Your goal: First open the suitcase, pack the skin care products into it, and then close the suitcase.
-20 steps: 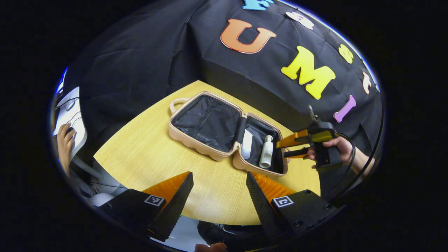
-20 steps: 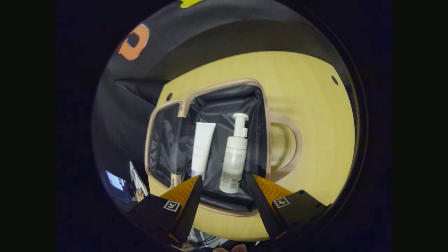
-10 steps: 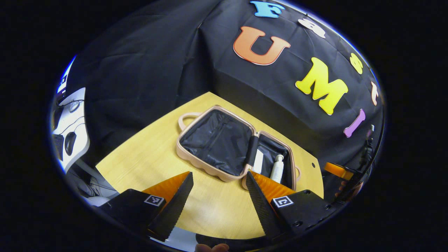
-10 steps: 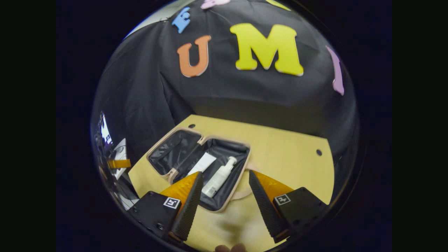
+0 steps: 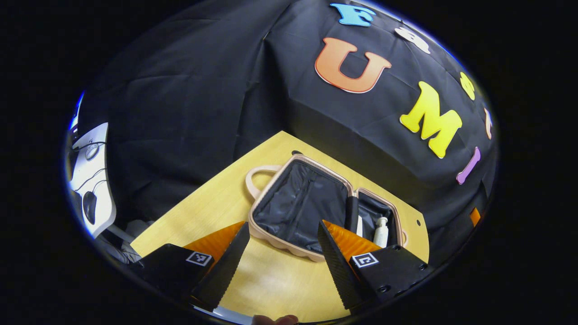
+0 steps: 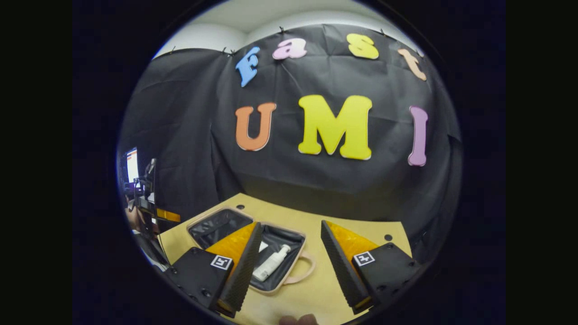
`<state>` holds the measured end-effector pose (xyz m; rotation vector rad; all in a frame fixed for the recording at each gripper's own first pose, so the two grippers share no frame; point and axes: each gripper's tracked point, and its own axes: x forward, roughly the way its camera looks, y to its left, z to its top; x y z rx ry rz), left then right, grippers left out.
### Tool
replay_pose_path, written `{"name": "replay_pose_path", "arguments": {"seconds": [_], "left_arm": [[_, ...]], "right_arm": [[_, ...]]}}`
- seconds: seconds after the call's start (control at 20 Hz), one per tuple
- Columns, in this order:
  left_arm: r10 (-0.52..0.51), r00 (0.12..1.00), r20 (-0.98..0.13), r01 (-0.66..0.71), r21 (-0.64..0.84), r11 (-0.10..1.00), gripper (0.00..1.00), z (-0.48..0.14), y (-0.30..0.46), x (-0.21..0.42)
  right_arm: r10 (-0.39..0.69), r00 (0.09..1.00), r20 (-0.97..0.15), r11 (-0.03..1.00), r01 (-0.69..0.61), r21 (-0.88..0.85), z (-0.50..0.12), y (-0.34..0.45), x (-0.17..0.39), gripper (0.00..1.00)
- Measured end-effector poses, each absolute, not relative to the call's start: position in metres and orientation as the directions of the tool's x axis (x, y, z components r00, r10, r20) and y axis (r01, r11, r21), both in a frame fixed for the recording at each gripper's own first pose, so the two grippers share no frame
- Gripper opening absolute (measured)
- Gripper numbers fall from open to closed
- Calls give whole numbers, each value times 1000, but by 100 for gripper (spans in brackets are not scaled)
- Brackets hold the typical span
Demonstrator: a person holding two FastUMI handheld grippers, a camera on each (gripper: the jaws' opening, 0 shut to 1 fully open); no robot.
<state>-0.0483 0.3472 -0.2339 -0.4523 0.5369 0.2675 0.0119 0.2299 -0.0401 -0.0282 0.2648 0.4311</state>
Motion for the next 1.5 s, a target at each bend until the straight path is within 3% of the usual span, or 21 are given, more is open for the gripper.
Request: {"name": "replay_pose_path", "arguments": {"seconds": [0.3,0.35,0.4,0.6,0.9,0.95,1.0,1.05,1.1,1.2,1.25,1.3,1.35,1.4,1.45,1.5], "left_arm": [[51,852,-521,-305,-416,857,96,-262,405,3],[49,857,-514,-302,-422,855,96,-269,416,11],[34,858,-513,-296,-439,848,96,-278,424,19],[-111,872,-478,-252,-630,735,90,-296,423,49],[-159,863,-479,-321,-764,560,86,-332,437,74],[-164,861,-481,-329,-774,540,74,-337,437,77],[-163,864,-475,-333,-785,522,83,-339,436,82],[-160,868,-471,-338,-794,505,65,-339,436,86],[-157,872,-464,-340,-804,488,71,-341,436,92],[-157,874,-460,-347,-816,462,56,-341,433,97],[-151,866,-476,-362,-807,467,46,-345,434,99],[-140,857,-496,-380,-791,479,27,-348,437,97],[-125,848,-515,-400,-776,488,31,-350,439,98],[-113,842,-528,-414,-766,492,26,-348,441,100],[-109,838,-535,-419,-758,500,11,-343,439,99],[-102,832,-545,-423,-744,517,10,-338,437,99]], "right_arm": [[400,863,-310,913,-406,47,-42,229,18,78],[404,858,-317,912,-406,64,-41,231,17,73],[403,856,-324,913,-402,75,-40,232,17,77],[384,849,-363,920,-385,74,-50,231,22,78],[345,840,-420,936,-344,81,-65,222,23,78],[342,839,-422,936,-343,77,-67,224,24,78],[346,837,-425,935,-346,79,-68,225,23,78],[349,834,-427,934,-349,81,-68,226,22,78],[349,833,-429,933,-350,81,-68,226,23,78],[348,831,-434,934,-347,84,-69,225,21,78],[348,831,-434,934,-345,87,-69,225,20,78],[345,834,-431,936,-342,87,-69,223,21,78],[340,840,-423,938,-338,83,-66,219,22,74],[335,847,-413,940,-332,81,-65,216,22,78],[331,854,-402,942,-326,82,-62,213,22,78],[330,859,-392,943,-321,89,-58,209,22,78]]}}
